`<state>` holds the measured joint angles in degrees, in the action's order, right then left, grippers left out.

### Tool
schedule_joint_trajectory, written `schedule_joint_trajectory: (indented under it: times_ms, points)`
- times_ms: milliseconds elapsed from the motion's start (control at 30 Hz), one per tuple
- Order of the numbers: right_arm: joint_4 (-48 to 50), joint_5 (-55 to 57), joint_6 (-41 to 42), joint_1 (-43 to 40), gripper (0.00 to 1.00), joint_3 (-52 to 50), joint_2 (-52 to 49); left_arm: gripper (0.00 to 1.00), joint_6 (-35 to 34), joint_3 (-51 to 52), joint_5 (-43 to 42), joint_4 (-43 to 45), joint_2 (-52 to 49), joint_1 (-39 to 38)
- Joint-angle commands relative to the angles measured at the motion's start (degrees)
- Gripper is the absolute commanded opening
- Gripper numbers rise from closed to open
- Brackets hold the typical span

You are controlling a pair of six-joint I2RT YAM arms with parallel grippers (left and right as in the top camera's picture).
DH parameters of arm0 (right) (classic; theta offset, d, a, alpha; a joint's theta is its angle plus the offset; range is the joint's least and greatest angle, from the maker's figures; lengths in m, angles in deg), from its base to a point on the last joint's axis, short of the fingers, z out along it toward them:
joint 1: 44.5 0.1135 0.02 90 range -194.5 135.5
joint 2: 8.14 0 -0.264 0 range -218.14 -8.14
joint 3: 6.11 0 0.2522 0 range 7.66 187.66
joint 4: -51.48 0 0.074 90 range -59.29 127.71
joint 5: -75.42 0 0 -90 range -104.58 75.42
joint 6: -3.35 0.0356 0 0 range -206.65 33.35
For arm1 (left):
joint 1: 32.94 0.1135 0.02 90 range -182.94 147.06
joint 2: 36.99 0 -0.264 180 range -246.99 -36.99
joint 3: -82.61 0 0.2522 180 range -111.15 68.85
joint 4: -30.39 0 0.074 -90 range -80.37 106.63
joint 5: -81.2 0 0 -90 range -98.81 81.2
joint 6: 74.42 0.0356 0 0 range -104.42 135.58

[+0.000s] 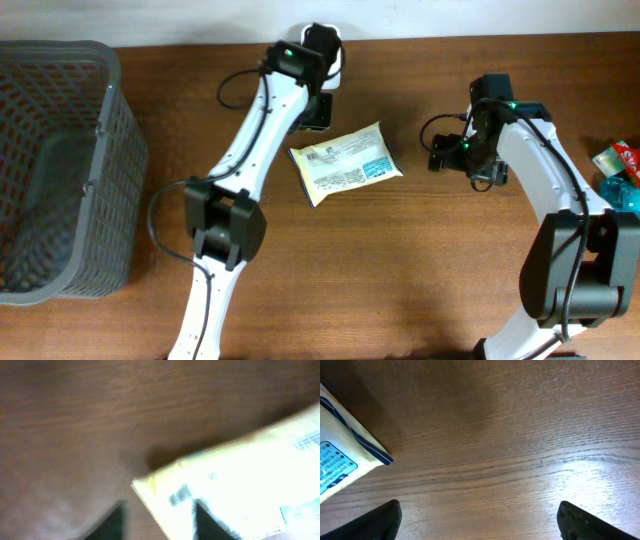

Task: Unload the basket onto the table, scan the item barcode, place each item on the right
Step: 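Lower yellow bag back to table centre and release it, then reach right gripper to the yellow bag's right edge and grasp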

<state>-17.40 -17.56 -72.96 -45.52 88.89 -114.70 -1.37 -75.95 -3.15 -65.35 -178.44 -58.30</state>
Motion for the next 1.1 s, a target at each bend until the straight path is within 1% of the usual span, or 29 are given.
schedule_joint_trajectory:
  times_ms: [0,33,67,100,133,167,200,233,300,333,367,400,500,600,667,700,733,800,833,900,933,967,1000,1033,1067]
  points:
    - [4.1,0.2,0.3,0.2,0.98,0.7,0.3,0.99,0.3,-0.7,0.6,-6.7,2.8,0.8]
    - [4.6,-0.8,0.3,0.2,0.98,0.7,0.3,0.93,0.3,0.6,-2.6,-7.6,2.7,1.2]
    - [6.4,-7.1,0.3,0.3,0.98,0.7,0.3,0.74,0.3,2.3,-7.1,-7.7,2.7,1.6]
    - [8.9,-18.8,0.3,0.8,0.98,0.6,0.3,0.32,0.3,5.6,-14.3,-6.3,2.7,1.8]
    - [10.0,-21.7,0.3,1.2,0.98,0.5,0.3,0.25,0.3,7.1,-16.4,-4.8,2.7,1.8]
    - [11.1,-21.7,0.3,2.2,0.75,0.3,0.3,0.12,0.3,10.0,-18.2,-1.6,2.7,1.6]
    - [12.7,-20.5,0.2,3.1,0.34,0.0,0.1,0.06,0.3,13.2,-19.9,2.1,2.7,1.3]
    - [13.9,-20.7,0.2,3.8,0.27,-0.2,-0.2,0.0,0.3,15.6,-21.6,4.3,2.7,1.2]
    - [15.3,-21.8,0.1,5.6,0.2,-0.2,-2.0,0.0,0.3,19.8,-23.5,7.0,2.7,1.2]
    - [16.3,-22.2,0.1,6.4,0.06,-0.2,-3.1,0.0,0.3,21.3,-23.5,8.2,2.7,1.2]
    - [17.6,-22.6,0.1,7.1,0.04,-0.2,-4.3,0.0,0.3,22.5,-23.5,9.4,2.7,1.2]
    - [20.6,-25.0,0.1,8.3,0.04,-0.2,-6.3,0.0,0.3,24.3,-23.5,11.5,2.7,1.2]
    - [26.6,-29.9,0.2,10.3,0.04,-0.2,-10.3,0.0,0.3,26.4,-23.0,12.6,2.7,1.3]
    - [29.8,-29.1,0.3,11.8,0.04,-0.2,-15.0,0.0,0.3,26.7,-18.8,12.6,2.7,1.3]
    - [29.0,-23.4,0.3,11.8,0.04,-0.2,-17.5,0.0,0.3,26.7,-15.6,12.3,2.7,1.3]
    - [26.9,-15.5,0.3,11.8,0.04,-0.2,-17.7,0.0,0.3,26.7,-11.1,12.3,2.7,1.3]
    - [25.4,-11.0,0.3,11.8,0.04,-0.1,-17.5,0.0,0.3,26.7,-9.1,12.3,2.7,1.3]
    - [17.9,0.0,0.0,11.8,0.04,2.5,-15.6,0.0,0.3,26.3,-2.1,11.7,2.7,1.6]
    - [15.8,2.0,0.1,11.8,0.04,3.8,-14.8,0.0,0.3,25.2,-0.6,10.7,2.7,1.9]
    - [8.9,3.7,0.1,11.8,0.04,9.4,-12.5,0.0,0.3,20.3,-1.0,7.4,2.8,3.1]
    - [4.5,3.7,0.1,11.8,0.15,13.6,-11.9,0.03,0.3,17.1,-3.1,5.5,2.8,3.9]
    - [0.5,3.7,0.1,11.7,0.4,17.9,-11.8,0.16,0.3,14.8,-5.5,3.8,2.8,4.8]
    - [-1.6,3.7,0.1,11.5,0.55,20.2,-11.8,0.22,0.3,13.7,-6.9,2.8,2.8,5.4]
    - [-3.3,3.6,0.1,11.1,0.68,22.2,-11.8,0.53,0.3,13.3,-8.6,1.9,2.8,6.5]
    - [-3.4,2.2,-1.9,10.7,0.79,22.6,-11.8,0.72,0.3,13.5,-9.2,1.3,2.7,7.5]
